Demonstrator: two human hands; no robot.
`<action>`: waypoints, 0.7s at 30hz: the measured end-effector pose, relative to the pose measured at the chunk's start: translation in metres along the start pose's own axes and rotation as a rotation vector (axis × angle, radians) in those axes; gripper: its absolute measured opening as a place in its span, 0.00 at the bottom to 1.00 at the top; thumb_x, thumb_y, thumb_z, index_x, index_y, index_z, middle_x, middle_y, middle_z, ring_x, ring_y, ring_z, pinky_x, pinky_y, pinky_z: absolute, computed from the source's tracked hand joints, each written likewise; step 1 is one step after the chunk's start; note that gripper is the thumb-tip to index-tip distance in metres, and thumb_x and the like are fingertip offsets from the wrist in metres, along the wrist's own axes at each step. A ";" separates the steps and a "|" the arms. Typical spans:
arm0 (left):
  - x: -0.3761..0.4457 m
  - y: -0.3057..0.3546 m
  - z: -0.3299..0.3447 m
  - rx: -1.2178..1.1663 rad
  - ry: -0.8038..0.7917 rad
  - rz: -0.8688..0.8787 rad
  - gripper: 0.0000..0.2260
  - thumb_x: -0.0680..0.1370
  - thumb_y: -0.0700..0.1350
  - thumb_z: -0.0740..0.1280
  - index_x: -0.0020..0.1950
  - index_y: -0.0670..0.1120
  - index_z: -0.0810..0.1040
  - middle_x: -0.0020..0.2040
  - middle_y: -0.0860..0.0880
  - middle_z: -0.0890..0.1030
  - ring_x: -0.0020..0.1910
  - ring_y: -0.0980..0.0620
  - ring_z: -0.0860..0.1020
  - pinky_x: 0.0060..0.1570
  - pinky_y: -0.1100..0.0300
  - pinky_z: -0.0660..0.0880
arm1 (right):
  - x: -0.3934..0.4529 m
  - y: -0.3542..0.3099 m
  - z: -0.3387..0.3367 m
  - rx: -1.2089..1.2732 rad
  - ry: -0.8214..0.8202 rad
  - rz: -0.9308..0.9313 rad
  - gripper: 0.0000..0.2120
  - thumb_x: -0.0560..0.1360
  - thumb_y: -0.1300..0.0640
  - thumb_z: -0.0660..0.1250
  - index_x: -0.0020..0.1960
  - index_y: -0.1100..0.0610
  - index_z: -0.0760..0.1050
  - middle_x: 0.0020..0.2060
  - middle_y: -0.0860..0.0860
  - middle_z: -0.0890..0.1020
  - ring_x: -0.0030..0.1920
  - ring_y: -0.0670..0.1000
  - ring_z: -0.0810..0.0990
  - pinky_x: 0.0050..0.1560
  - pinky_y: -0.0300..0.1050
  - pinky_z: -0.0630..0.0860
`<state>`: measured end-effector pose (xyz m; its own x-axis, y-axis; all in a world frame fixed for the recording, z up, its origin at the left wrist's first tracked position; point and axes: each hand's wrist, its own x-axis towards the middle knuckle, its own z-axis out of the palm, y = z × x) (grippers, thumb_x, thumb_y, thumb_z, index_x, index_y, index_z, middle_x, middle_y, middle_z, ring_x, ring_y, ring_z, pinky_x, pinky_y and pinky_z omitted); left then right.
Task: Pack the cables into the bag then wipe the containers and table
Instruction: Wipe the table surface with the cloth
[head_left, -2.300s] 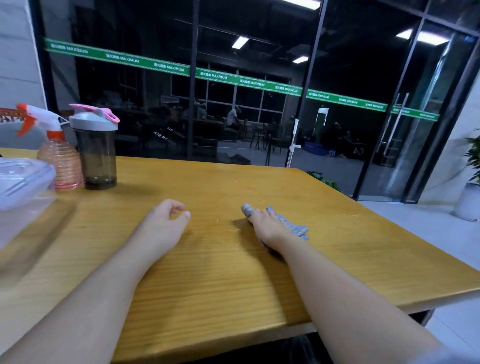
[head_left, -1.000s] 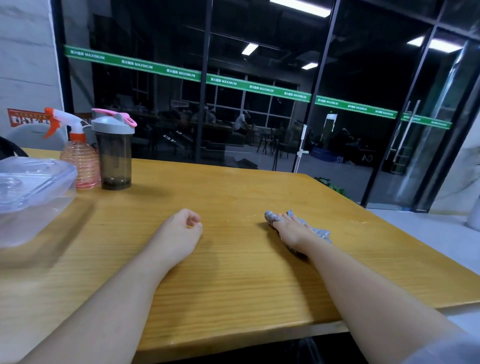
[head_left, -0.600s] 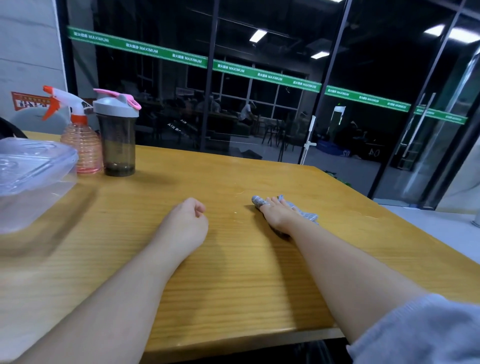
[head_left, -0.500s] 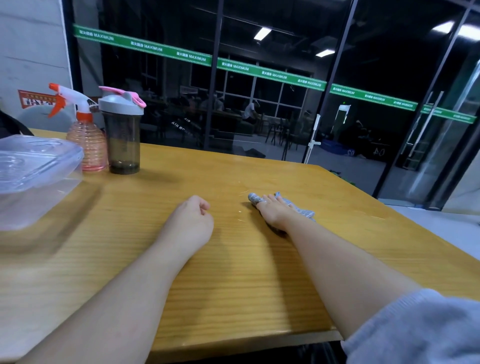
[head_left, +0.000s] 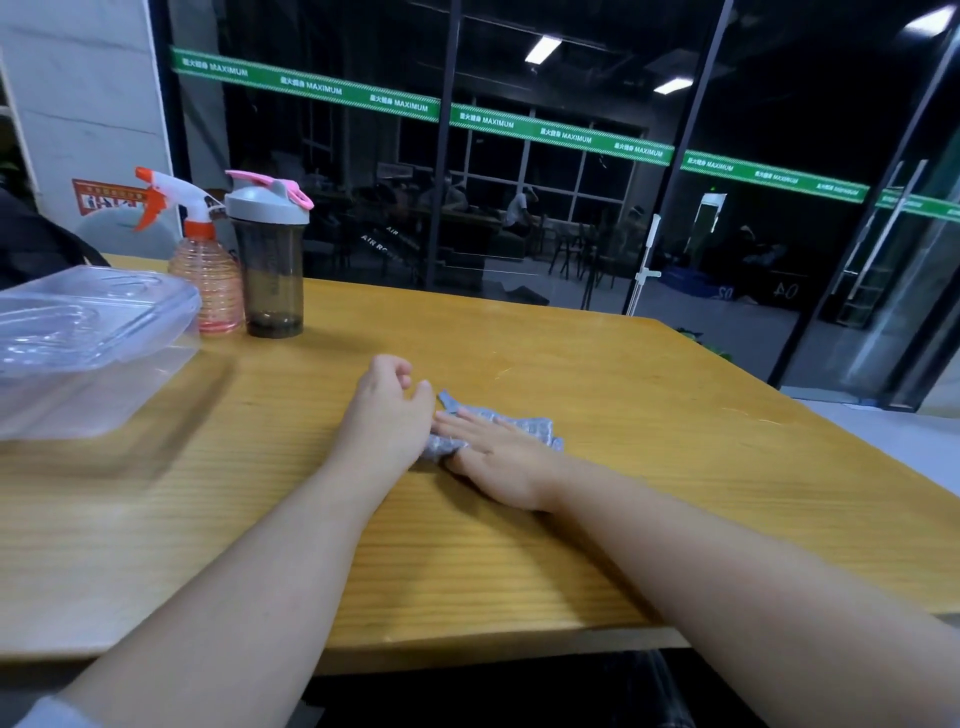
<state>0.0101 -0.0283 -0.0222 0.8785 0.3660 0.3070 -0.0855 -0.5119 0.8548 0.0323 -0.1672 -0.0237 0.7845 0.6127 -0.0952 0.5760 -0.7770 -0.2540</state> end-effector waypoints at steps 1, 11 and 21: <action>-0.001 0.000 0.000 0.003 -0.001 0.007 0.14 0.79 0.47 0.59 0.63 0.45 0.67 0.58 0.52 0.71 0.52 0.52 0.72 0.49 0.59 0.67 | -0.011 -0.001 0.001 0.001 -0.005 -0.031 0.24 0.82 0.55 0.48 0.78 0.48 0.51 0.77 0.42 0.50 0.76 0.41 0.44 0.75 0.46 0.39; -0.004 -0.001 0.001 -0.040 -0.070 -0.004 0.16 0.79 0.50 0.58 0.65 0.48 0.63 0.58 0.53 0.71 0.40 0.63 0.69 0.34 0.67 0.64 | -0.080 0.075 -0.017 -0.076 0.026 0.281 0.23 0.82 0.48 0.47 0.77 0.43 0.49 0.77 0.40 0.46 0.76 0.44 0.40 0.75 0.50 0.40; -0.002 0.003 -0.001 -0.122 0.025 -0.119 0.15 0.80 0.44 0.55 0.66 0.47 0.62 0.62 0.51 0.69 0.46 0.53 0.72 0.32 0.65 0.63 | -0.026 0.112 -0.021 -0.118 0.132 0.638 0.26 0.82 0.48 0.42 0.78 0.50 0.45 0.78 0.48 0.44 0.77 0.52 0.41 0.75 0.55 0.43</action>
<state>0.0075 -0.0298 -0.0202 0.8738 0.4387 0.2097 -0.0395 -0.3657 0.9299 0.0811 -0.2730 -0.0298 0.9974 0.0099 -0.0715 0.0043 -0.9969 -0.0784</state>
